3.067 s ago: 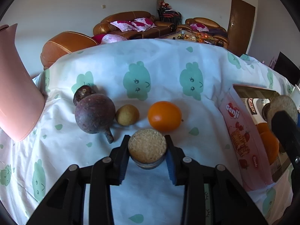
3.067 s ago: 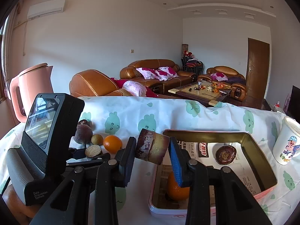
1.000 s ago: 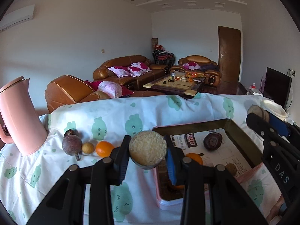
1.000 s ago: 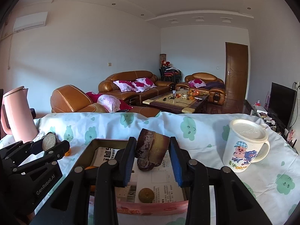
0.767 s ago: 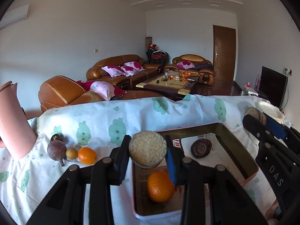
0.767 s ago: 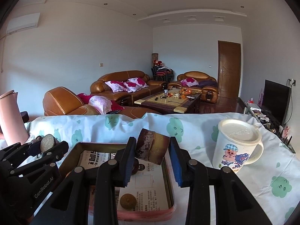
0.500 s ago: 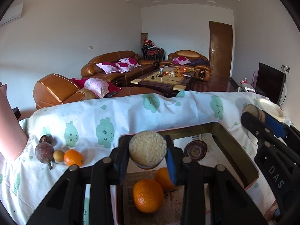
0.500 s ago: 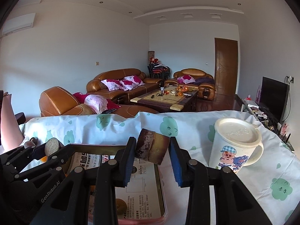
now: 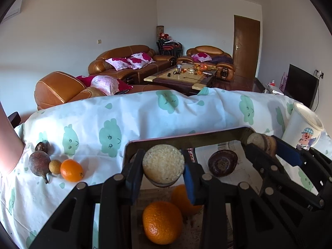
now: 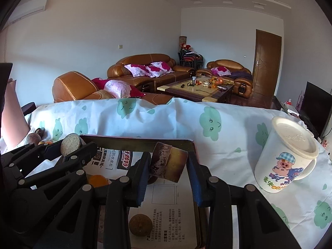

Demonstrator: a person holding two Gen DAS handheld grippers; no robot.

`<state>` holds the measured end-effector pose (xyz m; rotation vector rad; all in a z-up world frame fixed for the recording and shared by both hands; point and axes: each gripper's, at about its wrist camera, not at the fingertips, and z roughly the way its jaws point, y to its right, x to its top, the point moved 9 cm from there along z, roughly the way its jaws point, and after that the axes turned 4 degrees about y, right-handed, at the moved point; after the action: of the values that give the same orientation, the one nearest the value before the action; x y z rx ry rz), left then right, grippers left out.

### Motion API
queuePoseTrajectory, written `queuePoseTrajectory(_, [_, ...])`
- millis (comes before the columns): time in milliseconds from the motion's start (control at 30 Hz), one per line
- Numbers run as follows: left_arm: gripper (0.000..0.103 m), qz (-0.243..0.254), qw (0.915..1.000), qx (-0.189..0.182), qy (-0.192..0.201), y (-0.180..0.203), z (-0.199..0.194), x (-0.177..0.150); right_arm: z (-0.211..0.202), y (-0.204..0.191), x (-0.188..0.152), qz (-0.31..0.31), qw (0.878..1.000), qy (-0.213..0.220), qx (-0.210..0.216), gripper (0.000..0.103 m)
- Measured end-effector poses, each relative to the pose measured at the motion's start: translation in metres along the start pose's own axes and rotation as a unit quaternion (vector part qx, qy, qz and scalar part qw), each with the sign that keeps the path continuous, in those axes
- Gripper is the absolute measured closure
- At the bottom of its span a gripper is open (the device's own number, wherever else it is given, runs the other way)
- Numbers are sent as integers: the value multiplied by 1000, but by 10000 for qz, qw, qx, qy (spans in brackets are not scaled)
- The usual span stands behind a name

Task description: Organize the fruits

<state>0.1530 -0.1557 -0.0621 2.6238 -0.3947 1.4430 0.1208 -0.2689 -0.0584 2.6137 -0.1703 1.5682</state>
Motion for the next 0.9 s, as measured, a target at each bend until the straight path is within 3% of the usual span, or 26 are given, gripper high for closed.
queuePoseTrajectory(233, [67, -107, 9997, 57, -213, -8, 7, -9, 2, -12, -4, -142, 9993, -104, 320, 64])
queuePoseTrajectory(467, [63, -222, 9994, 49, -277, -13, 5, -12, 16, -18, -17, 302, 9895, -658, 1254, 64])
queuePoseTrajectory(567, [54, -129, 9998, 158, -82, -14, -6, -8, 12, -18, -16, 417, 9880, -559, 1375, 64])
queuePoseTrajectory(700, [16, -147, 9986, 487, 160, -26, -21, -3, 3, -10, -9, 616, 9886, -301, 1341, 63])
queuePoseTrajectory(767, [6, -193, 9978, 533, 341, -32, -29, 1, -6, -5, 1, 693, 9900, -16, 1228, 61])
queuePoseTrajectory(800, [2, -226, 9972, 568, 420, -36, -33, 3, -10, -2, 5, 715, 9909, 147, 1127, 52])
queuePoseTrajectory(833, [0, -264, 9968, 585, 483, -39, -36, 5, -15, 2, 9, 733, 9919, 319, 991, 36])
queuePoseTrajectory(900, [0, -333, 9962, 590, 554, -44, -39, 6, -25, 10, 15, 774, 9919, 674, 746, 21])
